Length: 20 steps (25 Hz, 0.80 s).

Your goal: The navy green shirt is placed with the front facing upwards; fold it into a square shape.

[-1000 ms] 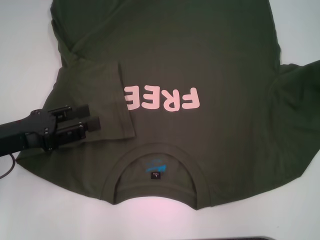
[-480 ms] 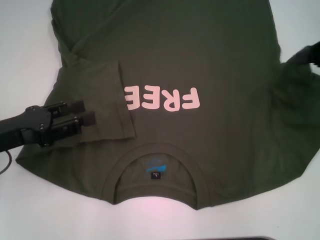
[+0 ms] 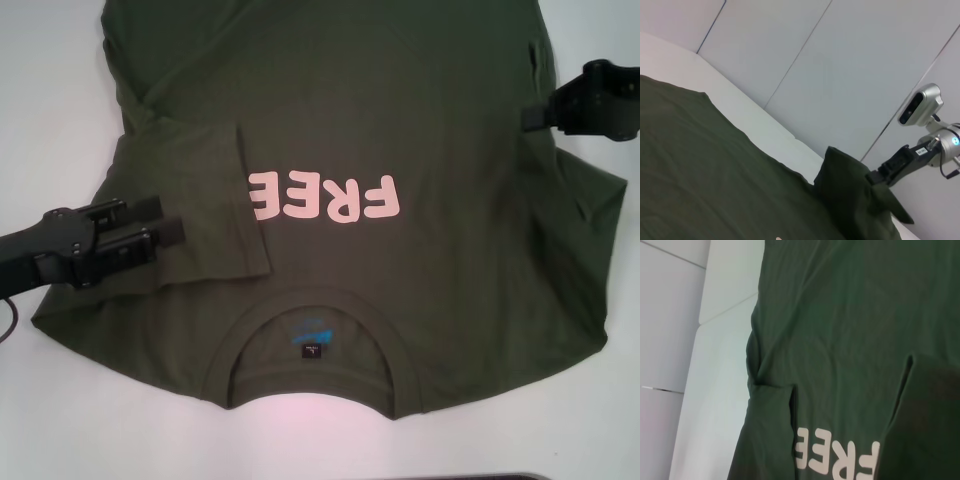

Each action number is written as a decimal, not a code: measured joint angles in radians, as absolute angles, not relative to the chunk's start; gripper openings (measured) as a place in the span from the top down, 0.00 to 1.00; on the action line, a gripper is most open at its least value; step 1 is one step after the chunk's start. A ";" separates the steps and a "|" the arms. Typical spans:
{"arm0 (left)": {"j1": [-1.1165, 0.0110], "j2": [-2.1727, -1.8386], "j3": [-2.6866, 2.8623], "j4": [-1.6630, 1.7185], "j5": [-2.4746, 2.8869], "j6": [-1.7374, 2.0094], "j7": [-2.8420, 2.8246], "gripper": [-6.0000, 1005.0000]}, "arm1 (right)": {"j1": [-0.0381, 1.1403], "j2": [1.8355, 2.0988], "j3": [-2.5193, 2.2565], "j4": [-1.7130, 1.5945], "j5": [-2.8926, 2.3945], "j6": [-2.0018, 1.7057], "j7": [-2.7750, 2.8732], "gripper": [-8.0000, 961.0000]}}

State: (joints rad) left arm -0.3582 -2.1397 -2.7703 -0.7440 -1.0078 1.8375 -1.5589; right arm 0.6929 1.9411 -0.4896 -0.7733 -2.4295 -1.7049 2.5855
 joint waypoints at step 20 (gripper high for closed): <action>-0.362 -2.141 -2.780 -0.746 -1.015 1.835 -1.560 0.38 | 0.700 1.968 -0.504 -0.601 -2.355 -1.537 2.543 0.87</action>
